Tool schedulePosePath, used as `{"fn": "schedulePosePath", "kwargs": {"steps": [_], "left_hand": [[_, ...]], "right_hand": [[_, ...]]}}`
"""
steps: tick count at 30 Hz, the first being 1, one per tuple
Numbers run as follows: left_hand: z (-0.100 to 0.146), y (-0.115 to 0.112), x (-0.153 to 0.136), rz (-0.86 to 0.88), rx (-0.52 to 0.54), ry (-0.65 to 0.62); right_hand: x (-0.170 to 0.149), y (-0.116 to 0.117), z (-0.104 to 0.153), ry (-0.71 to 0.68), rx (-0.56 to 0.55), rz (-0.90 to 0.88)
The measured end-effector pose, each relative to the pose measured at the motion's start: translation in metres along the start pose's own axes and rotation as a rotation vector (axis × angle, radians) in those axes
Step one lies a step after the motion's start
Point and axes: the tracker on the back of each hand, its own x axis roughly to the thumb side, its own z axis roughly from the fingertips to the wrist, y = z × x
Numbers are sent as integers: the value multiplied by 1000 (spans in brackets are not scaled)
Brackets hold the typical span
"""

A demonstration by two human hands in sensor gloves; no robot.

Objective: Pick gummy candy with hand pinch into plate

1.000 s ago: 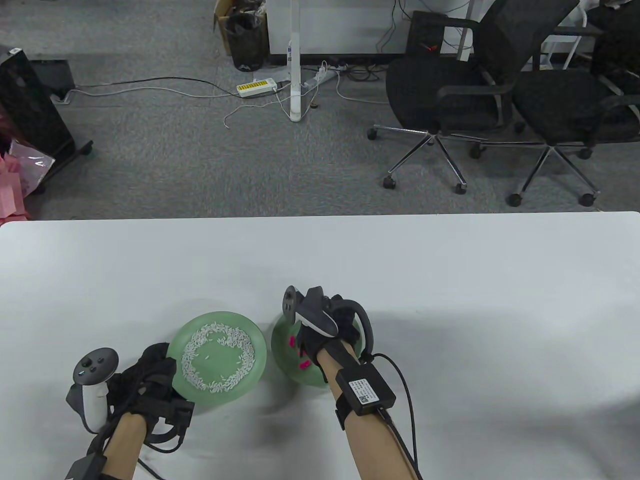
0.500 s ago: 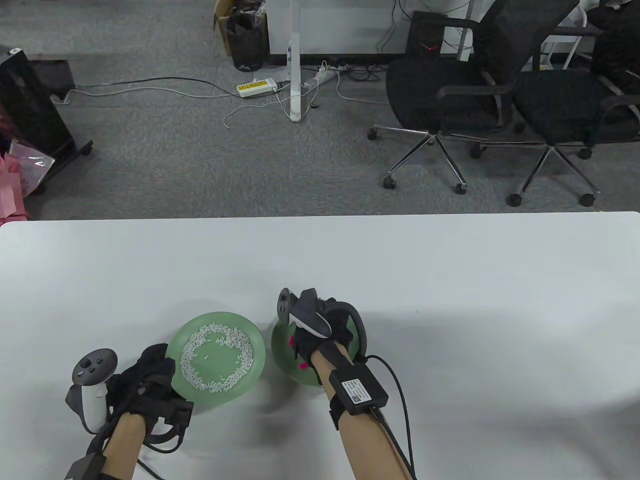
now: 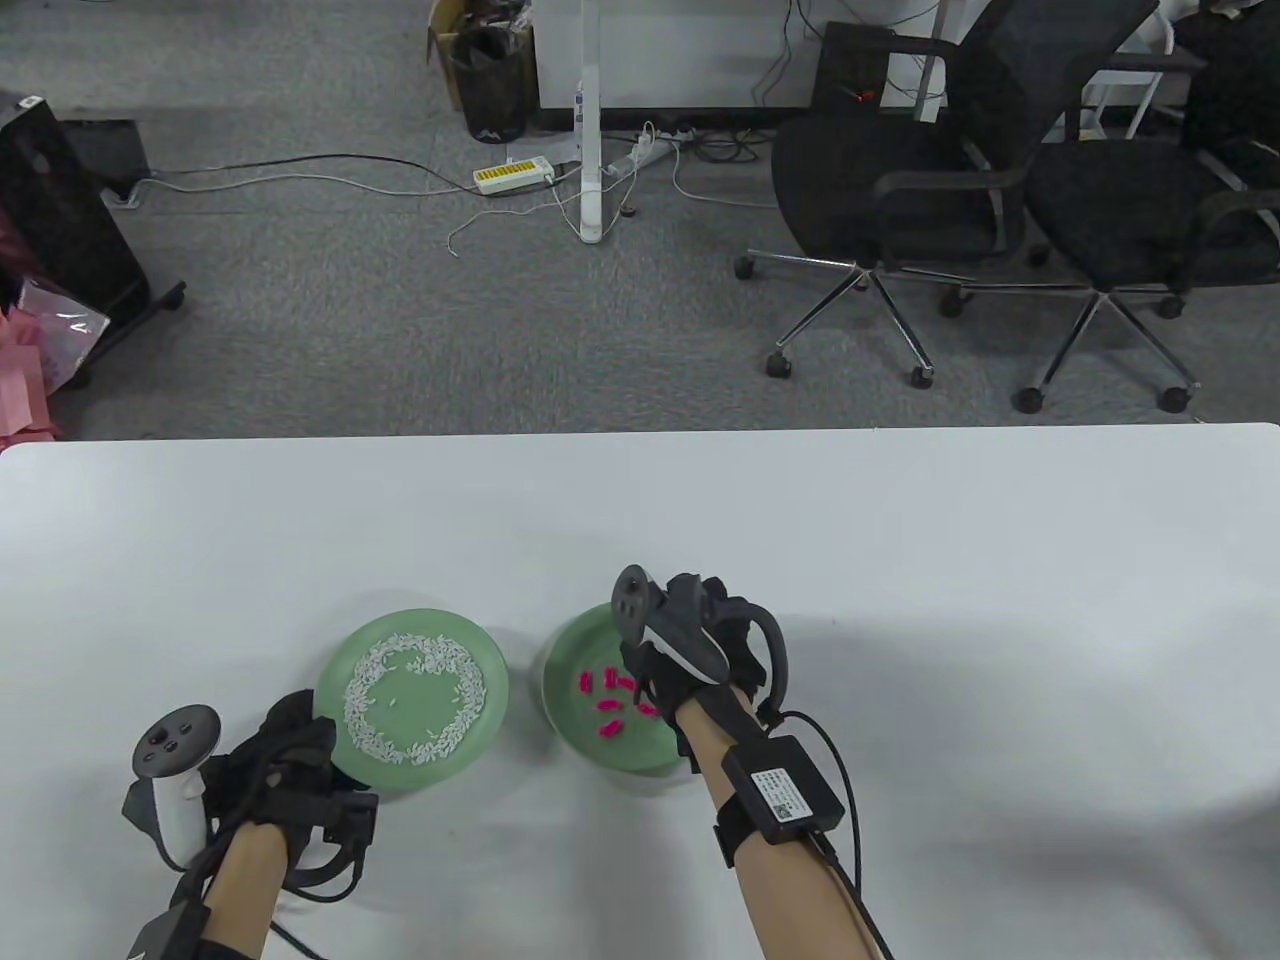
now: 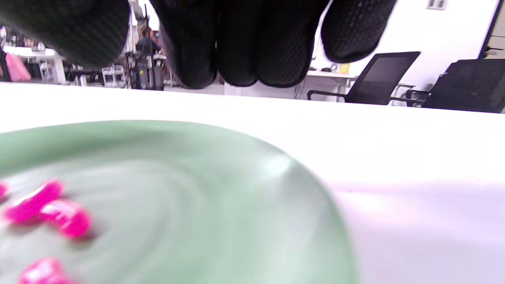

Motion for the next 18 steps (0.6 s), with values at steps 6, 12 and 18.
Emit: {"fn": "schedulePosePath", "kwargs": {"steps": [6, 12, 18], "left_hand": [[-3, -4, -3, -11, 24, 23], [1, -12, 0, -5, 55, 27], [16, -18, 15, -118, 170, 3]], "right_hand": [[-44, -10, 8, 31, -96, -53], [-84, -9, 20, 49, -128, -74], [-121, 0, 38, 61, -148, -119]]}}
